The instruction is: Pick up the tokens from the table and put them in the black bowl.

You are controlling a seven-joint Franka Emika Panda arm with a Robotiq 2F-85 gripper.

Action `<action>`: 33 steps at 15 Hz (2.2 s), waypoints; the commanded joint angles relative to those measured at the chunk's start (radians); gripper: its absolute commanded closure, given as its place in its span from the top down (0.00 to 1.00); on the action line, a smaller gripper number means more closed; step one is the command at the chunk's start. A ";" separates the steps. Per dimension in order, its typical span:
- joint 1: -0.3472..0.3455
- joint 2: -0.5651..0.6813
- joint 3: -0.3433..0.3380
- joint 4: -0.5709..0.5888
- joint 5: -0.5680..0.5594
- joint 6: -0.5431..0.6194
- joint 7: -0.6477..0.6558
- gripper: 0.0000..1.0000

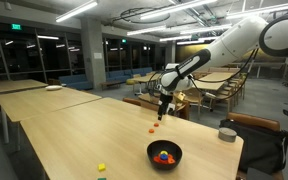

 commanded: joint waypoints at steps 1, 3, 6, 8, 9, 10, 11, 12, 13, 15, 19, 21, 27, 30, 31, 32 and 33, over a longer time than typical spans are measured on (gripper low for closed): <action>-0.005 0.123 -0.005 0.134 -0.042 -0.014 0.083 1.00; -0.009 0.177 0.005 0.191 -0.049 -0.029 0.100 1.00; -0.008 0.262 0.020 0.292 -0.056 -0.063 0.116 1.00; -0.009 0.312 0.026 0.354 -0.063 -0.086 0.126 1.00; -0.012 0.332 0.029 0.380 -0.063 -0.097 0.128 1.00; -0.014 0.352 0.031 0.406 -0.062 -0.111 0.130 1.00; -0.015 0.372 0.031 0.432 -0.063 -0.122 0.133 1.00; -0.015 0.391 0.030 0.456 -0.064 -0.135 0.136 1.00; -0.014 0.413 0.029 0.483 -0.068 -0.148 0.140 1.00; -0.010 0.449 0.023 0.529 -0.079 -0.172 0.149 1.00; -0.013 0.510 0.024 0.610 -0.097 -0.218 0.162 1.00; -0.015 0.536 0.027 0.644 -0.097 -0.237 0.163 1.00; -0.016 0.568 0.039 0.685 -0.087 -0.251 0.161 1.00; -0.016 0.566 0.043 0.675 -0.086 -0.240 0.160 1.00; -0.016 0.563 0.045 0.668 -0.086 -0.237 0.159 1.00; -0.015 0.562 0.045 0.661 -0.086 -0.233 0.159 1.00; -0.014 0.560 0.046 0.655 -0.087 -0.230 0.159 1.00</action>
